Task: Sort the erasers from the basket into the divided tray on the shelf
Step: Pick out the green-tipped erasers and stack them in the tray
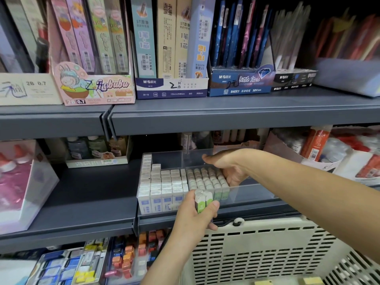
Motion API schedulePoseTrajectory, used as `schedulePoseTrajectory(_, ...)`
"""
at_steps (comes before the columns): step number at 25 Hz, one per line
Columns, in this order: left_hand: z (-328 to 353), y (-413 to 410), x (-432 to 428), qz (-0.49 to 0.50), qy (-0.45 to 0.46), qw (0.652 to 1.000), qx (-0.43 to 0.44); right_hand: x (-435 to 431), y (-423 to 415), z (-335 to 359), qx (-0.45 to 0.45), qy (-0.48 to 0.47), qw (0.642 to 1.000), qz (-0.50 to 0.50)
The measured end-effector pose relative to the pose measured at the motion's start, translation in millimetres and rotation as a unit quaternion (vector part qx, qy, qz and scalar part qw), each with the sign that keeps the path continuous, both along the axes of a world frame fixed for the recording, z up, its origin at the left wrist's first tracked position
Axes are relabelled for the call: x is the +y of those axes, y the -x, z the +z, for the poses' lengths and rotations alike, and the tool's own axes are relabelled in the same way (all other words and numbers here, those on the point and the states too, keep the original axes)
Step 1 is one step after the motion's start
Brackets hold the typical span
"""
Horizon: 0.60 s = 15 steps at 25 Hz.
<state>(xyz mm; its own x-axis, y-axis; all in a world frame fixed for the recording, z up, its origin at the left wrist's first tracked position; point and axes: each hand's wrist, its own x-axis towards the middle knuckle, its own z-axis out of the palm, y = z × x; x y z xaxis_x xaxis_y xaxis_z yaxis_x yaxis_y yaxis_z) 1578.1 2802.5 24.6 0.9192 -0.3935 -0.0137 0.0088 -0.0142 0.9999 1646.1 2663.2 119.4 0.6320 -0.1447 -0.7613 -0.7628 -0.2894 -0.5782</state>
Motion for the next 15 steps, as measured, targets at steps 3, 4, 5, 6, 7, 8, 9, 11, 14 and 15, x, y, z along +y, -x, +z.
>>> schedulePoseTrajectory(3, 1.9, 0.8, 0.7, 0.001, -0.001, 1.0, 0.0, -2.6, 6.1, 15.1, -0.015, 0.007, 1.0, 0.006)
schedulePoseTrajectory(4, 2.4, 1.4, 0.8, 0.002, -0.001, 1.0, 0.001, -4.6, 8.7, 19.1, -0.023, 0.021, 0.999, 0.011)
schedulePoseTrajectory(5, 3.0, 1.8, 0.8, 0.002, 0.0, 1.0, 0.001, -7.0, 11.3, 22.3, -0.028, 0.038, 0.999, 0.021)
schedulePoseTrajectory(6, 3.5, 2.2, 0.8, 0.003, 0.002, 1.0, 0.002, -9.7, 14.2, 24.8, -0.033, 0.049, 0.998, 0.033)
schedulePoseTrajectory(7, 4.1, 2.3, 0.7, 0.005, 0.005, 1.0, 0.003, -12.6, 17.8, 26.8, -0.041, 0.052, 0.997, 0.042)
schedulePoseTrajectory(8, 4.5, 2.3, 0.7, 0.007, 0.011, 1.0, 0.007, -15.6, 21.6, 28.0, -0.054, 0.049, 0.996, 0.048)
schedulePoseTrajectory(9, 5.0, 2.2, 0.7, 0.011, 0.022, 1.0, 0.016, -18.7, 26.4, 28.7, -0.071, 0.046, 0.995, 0.05)
schedulePoseTrajectory(11, 6.0, 1.8, 1.2, 0.012, 0.054, 0.997, 0.046, -22.3, 38.1, 25.8, -0.125, 0.06, 0.989, 0.05)
schedulePoseTrajectory(14, 7.6, 2.4, -1.2, 0.0, 0.072, 0.995, 0.074, -21.4, 60.3, 14.7, -0.223, 0.188, 0.947, 0.136)
schedulePoseTrajectory(15, 8.1, 3.0, -2.4, -0.006, 0.07, 0.995, 0.074, -19.4, 67.7, 11.7, -0.259, 0.221, 0.923, 0.177)
